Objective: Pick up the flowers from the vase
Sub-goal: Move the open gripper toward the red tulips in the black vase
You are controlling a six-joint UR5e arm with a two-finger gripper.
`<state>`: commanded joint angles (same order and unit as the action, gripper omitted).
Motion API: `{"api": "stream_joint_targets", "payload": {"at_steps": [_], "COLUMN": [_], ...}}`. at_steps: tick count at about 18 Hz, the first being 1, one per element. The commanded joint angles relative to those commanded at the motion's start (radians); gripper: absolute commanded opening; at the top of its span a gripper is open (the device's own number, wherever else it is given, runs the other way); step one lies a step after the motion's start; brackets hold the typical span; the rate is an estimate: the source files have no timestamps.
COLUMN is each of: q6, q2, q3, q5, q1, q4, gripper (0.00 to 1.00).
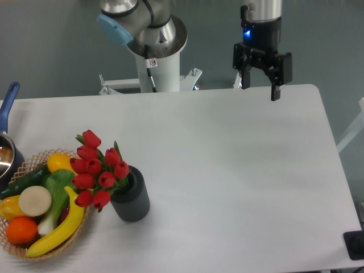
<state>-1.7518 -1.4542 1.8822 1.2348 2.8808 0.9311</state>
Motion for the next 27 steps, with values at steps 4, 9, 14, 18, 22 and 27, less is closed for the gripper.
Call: {"api": "stream_joint_targets", "payload": {"at_steps": [4, 9, 14, 18, 22, 27], "q6": [0.002, 0.008, 0.124, 0.276, 0.402, 0.512], "q2": [-0.002, -0.003, -0.008, -0.003, -0.009, -0.02], "q3": [-0.011, -0.005, 0.002, 0.018, 0.037, 0.038], "q5": [0.003, -0.021, -0.095, -0.161, -0.283, -0.353], "q1": [-0.003, -0.002, -0.003, -0.011, -0.012, -0.023], "q4": [0.012, 0.012, 0.008, 0.002, -0.011, -0.014], "gripper": [1.0, 1.0, 1.0, 1.0, 1.0, 1.0]}}
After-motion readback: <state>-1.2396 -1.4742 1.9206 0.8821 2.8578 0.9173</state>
